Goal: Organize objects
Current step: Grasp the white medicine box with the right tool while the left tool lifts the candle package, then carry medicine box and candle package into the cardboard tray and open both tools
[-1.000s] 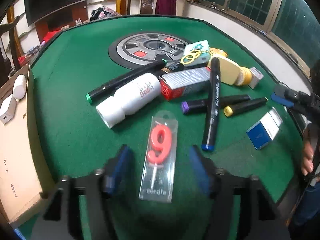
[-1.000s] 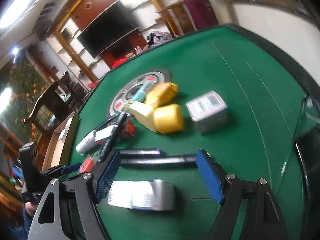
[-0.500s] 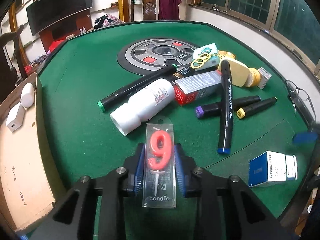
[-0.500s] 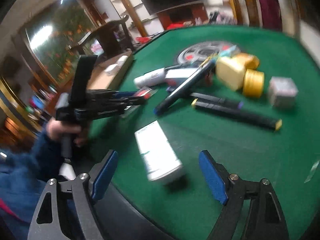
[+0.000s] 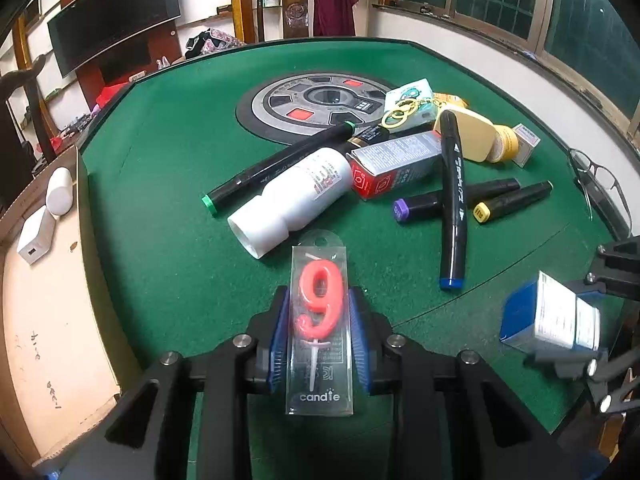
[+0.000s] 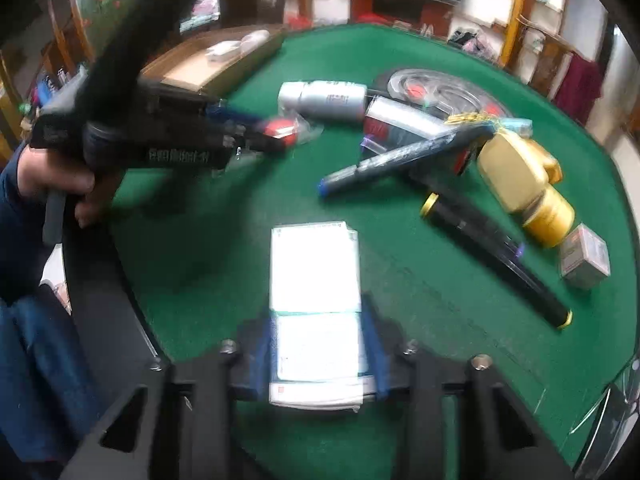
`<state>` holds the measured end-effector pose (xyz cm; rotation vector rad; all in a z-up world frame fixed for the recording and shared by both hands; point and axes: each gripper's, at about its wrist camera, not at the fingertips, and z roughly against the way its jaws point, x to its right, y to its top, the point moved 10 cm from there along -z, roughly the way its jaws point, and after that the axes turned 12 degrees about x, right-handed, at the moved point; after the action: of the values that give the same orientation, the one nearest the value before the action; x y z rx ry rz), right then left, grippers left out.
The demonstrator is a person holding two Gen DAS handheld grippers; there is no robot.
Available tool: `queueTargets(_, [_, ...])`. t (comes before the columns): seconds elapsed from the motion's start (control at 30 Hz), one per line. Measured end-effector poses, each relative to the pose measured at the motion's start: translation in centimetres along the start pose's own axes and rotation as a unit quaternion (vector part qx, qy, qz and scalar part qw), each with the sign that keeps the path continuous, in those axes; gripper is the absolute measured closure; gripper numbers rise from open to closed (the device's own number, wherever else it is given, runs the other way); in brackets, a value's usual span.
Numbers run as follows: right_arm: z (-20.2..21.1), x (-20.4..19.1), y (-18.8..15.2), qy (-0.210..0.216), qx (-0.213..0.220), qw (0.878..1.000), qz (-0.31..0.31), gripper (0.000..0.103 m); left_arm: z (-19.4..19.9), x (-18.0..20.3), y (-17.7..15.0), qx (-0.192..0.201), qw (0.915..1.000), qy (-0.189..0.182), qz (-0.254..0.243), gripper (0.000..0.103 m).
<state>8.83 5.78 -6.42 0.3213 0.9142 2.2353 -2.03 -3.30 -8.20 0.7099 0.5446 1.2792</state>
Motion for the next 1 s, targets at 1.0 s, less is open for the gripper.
queueTargets(1.0, [0.2, -0.2, 4.4, 0.016, 0.082, 0.987, -0.138, 0.065, 6.0, -3.6, 3.4, 0.085, 0.9916, -0.032, 0.092, 0.076])
